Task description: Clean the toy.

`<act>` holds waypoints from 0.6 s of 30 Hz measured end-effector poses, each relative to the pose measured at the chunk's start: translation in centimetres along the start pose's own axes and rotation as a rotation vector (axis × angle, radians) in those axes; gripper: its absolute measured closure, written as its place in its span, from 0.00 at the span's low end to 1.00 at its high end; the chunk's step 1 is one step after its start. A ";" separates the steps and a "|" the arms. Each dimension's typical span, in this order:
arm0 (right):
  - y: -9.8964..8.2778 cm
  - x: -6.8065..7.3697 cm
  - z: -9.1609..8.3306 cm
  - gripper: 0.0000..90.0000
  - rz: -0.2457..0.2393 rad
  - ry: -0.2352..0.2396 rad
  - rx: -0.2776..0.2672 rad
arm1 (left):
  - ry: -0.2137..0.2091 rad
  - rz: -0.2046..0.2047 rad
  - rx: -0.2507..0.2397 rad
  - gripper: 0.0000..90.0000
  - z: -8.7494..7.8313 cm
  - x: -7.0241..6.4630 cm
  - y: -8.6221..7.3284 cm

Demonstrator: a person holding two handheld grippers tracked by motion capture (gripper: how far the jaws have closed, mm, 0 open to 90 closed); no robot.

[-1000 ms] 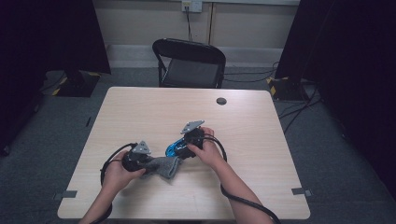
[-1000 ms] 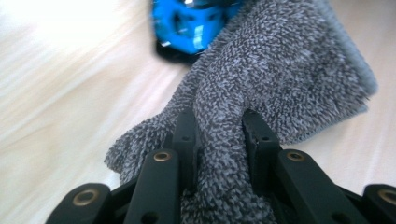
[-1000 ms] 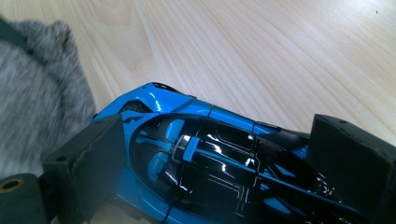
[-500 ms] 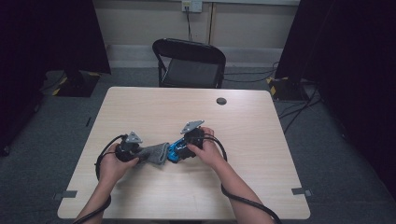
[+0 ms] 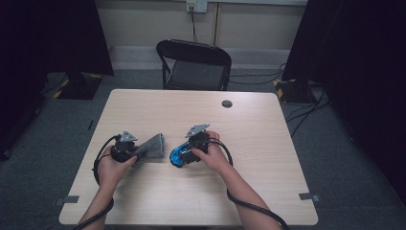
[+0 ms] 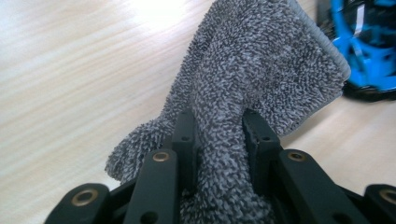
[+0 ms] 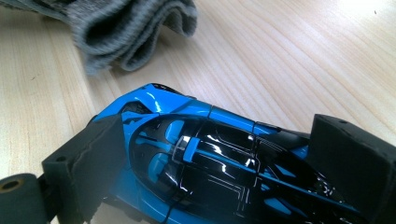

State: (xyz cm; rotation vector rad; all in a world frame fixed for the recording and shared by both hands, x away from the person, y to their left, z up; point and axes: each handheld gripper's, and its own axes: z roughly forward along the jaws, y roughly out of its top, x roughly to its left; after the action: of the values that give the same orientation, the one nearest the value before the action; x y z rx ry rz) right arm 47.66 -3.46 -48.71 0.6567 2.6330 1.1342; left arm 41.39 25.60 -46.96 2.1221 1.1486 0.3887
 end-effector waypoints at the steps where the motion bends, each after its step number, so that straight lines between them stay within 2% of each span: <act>1: 0.0 0.0 0.0 0.05 0.001 0.001 -0.001 | -0.012 0.001 -0.005 0.78 -0.1 0.0 -0.1; 2: 0.0 0.0 0.0 0.05 0.001 0.001 -0.001 | -0.012 0.001 -0.005 0.78 -0.1 0.0 -0.1; 6: 0.0 0.1 0.0 0.05 0.001 -0.005 0.002 | -0.073 0.031 -0.020 0.78 -1.1 -0.9 -0.3; 8: 0.1 0.1 0.0 0.05 0.001 -0.005 0.002 | -0.082 0.046 -0.021 0.78 -1.2 -1.2 -0.3; 9: 0.1 0.1 0.0 0.05 0.001 -0.007 0.005 | -0.092 0.069 -0.031 0.78 -1.5 -1.6 -0.2; 10: 0.1 0.1 0.0 0.05 0.001 -0.006 0.008 | -0.124 0.087 -0.041 0.78 -1.9 -2.3 0.0; 12: 0.1 0.1 0.0 0.05 0.000 -0.005 0.012 | -0.138 0.098 -0.046 0.78 -2.1 -2.5 0.1; 14: 0.2 0.2 0.0 0.05 0.001 -0.005 0.017 | -0.182 0.140 -0.044 0.78 -2.3 -3.4 0.2; 15: 0.2 0.1 0.0 0.05 -0.001 -0.003 0.014 | -0.202 0.177 -0.034 0.78 -2.4 -4.2 0.2; 16: 0.2 0.1 0.0 0.05 0.003 -0.002 0.013 | -0.202 0.177 -0.034 0.78 -2.4 -4.2 0.2; 17: 0.2 0.1 0.0 0.05 0.002 -0.003 0.015 | -0.237 0.184 -0.031 0.78 -2.5 -5.1 0.2; 18: 0.2 0.1 0.0 0.05 0.003 -0.003 0.013 | -0.237 0.184 -0.031 0.78 -2.5 -5.1 0.2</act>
State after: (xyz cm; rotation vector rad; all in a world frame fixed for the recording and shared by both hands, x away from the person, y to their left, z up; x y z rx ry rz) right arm 47.61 -3.26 -48.59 0.6642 2.6401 1.1163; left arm 37.28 22.38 -44.77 2.1858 0.8115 0.2274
